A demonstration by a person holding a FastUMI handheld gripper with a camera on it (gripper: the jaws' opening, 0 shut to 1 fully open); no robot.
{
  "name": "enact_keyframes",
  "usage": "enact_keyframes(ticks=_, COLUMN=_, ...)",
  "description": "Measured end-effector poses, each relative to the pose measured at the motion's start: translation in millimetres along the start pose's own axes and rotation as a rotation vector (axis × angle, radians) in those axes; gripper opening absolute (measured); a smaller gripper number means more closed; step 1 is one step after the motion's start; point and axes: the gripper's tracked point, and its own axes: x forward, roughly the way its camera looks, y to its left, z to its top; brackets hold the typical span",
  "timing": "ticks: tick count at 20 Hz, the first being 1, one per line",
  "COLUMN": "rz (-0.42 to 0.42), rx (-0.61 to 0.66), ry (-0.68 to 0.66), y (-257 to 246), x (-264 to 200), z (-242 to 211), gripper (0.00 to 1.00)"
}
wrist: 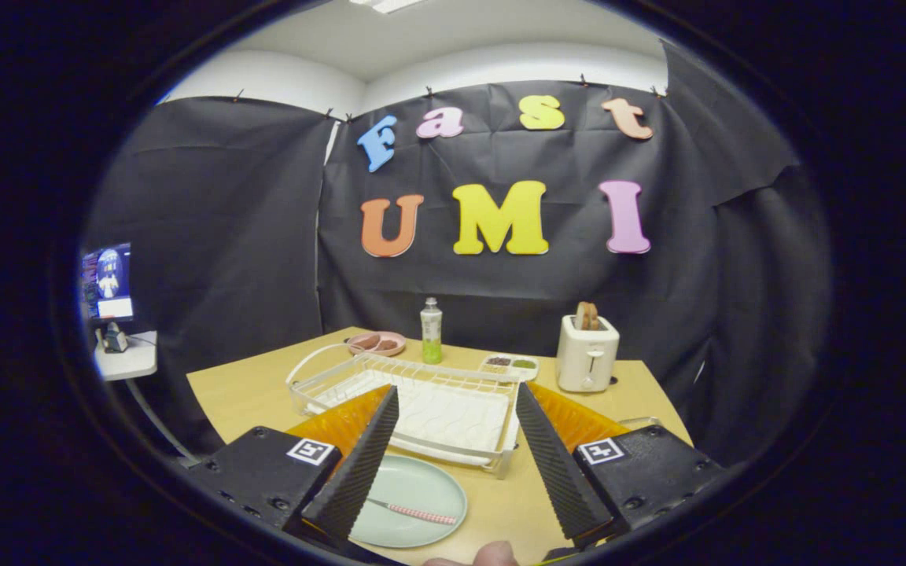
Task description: Take the plate from the dish rack, then take the spoon from the basket and place it into the plate.
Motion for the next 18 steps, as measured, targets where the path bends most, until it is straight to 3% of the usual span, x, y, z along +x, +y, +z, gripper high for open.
enact_keyframes(ticks=11, rz=-0.269, rx=0.038, ry=-0.127, y=-38, x=-51, z=-9, gripper=0.97)
enact_keyframes(ticks=18, rz=-0.302, rx=0.047, ry=-0.141, y=-25, x=-52, z=-21, gripper=0.98)
